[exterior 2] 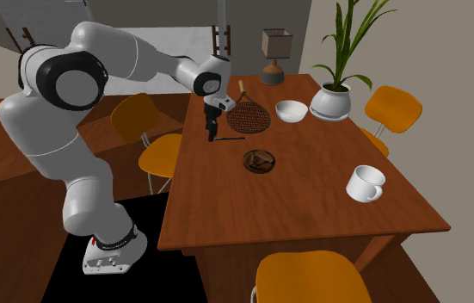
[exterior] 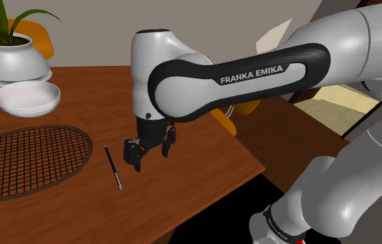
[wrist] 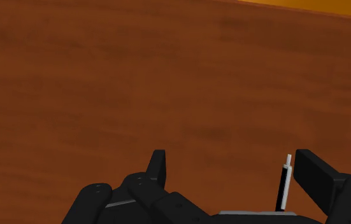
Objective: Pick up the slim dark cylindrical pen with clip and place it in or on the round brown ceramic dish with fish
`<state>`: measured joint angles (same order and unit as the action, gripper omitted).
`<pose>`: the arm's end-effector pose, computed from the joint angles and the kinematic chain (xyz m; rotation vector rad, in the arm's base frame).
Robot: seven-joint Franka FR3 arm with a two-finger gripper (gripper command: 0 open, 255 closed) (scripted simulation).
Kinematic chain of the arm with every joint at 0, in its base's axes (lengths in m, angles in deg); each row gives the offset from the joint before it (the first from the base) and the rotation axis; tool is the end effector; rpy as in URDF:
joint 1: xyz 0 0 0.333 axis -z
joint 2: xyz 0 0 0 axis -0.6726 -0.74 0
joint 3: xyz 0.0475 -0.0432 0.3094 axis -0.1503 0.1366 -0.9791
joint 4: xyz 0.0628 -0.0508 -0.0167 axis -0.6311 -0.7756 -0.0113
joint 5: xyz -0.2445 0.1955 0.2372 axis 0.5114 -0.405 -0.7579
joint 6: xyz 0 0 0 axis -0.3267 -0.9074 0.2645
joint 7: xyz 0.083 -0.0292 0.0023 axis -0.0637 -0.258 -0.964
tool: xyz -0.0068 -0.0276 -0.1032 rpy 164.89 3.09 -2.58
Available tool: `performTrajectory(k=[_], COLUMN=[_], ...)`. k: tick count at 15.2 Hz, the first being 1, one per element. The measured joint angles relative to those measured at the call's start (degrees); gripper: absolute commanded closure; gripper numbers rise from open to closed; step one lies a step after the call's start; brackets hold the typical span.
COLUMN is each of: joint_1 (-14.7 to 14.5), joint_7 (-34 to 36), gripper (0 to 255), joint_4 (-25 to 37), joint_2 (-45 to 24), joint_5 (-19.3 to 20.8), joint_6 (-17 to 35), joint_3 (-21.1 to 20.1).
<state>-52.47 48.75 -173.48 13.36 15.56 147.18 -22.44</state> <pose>0.4141 0.3142 0.4143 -3.0989 -0.0125 0.3197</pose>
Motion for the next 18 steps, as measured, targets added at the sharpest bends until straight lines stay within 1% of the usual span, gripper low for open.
performTrajectory(k=[5,7,9,14,18], joint_1=[-2.76,-3.93,-4.47,-4.93,-5.00], joint_7=[7.04,9.02,9.76,10.17,10.23], gripper=[0,0,0,0,0], joint_4=[9.07,11.56,11.75,9.71,9.30], joint_2=[-12.23,-15.48,-16.82,-18.29,-18.44], joint_5=[4.13,5.25,5.74,6.28,6.33], joint_6=[2.25,2.75,3.83,7.24,7.81], joint_3=[-1.71,-1.92,-1.95,-1.86,-1.86])
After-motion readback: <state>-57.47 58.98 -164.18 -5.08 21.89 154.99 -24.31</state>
